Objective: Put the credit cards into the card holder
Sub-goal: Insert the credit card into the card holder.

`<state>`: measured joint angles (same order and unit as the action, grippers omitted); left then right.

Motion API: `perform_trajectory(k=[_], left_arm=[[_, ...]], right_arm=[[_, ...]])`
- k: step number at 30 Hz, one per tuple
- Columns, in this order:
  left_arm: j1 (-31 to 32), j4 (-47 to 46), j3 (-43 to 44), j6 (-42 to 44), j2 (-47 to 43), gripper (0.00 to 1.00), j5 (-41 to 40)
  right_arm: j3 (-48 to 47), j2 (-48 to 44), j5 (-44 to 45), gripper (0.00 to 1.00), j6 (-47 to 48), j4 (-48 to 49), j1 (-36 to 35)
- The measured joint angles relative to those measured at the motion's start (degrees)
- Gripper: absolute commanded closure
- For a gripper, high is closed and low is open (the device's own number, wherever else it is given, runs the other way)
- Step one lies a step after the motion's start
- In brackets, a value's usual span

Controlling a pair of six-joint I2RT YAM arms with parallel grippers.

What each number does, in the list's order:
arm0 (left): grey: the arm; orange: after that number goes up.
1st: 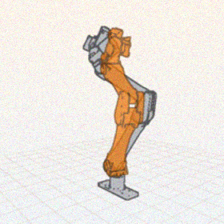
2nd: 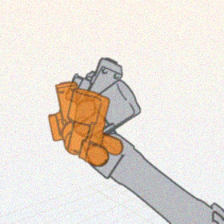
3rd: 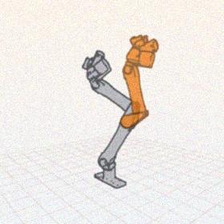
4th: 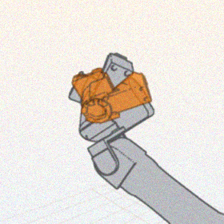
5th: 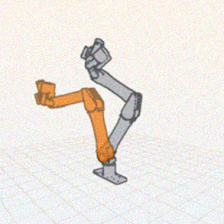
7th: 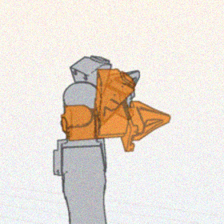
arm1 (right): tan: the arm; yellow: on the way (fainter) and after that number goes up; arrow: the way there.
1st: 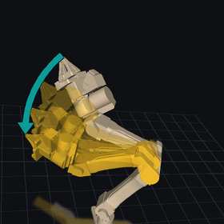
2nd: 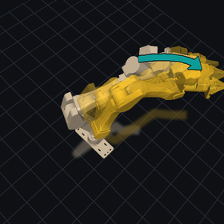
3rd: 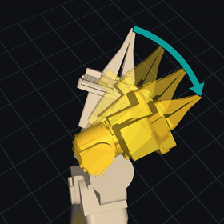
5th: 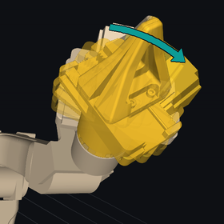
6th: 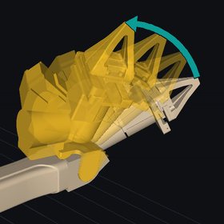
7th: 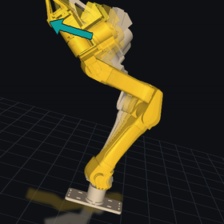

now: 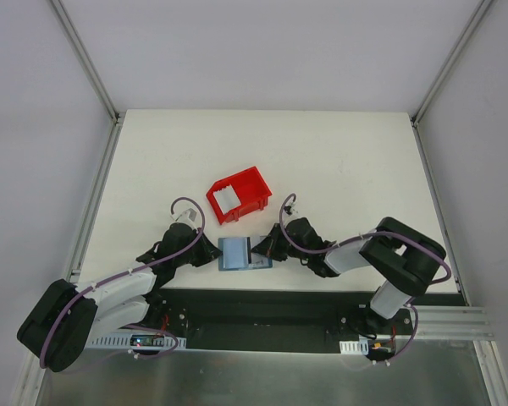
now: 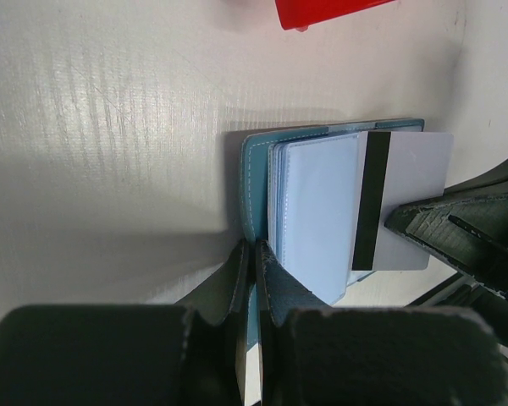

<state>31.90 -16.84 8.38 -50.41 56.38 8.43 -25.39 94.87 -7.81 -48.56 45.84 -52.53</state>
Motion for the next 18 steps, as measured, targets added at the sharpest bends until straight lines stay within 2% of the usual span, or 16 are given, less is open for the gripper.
perform_trajectory(k=[10,18], left_arm=[[0.00,-0.02,-0.02,0.00,-0.02,1.00,0.04],[0.00,-0.04,-0.02,0.00,-0.02,1.00,0.04]], right_arm=[[0.00,-4.13,1.27,1.00,2.60,-2.67,-0.28],[-0.02,-2.40,0.83,1.00,2.49,-2.84,-0.28]])
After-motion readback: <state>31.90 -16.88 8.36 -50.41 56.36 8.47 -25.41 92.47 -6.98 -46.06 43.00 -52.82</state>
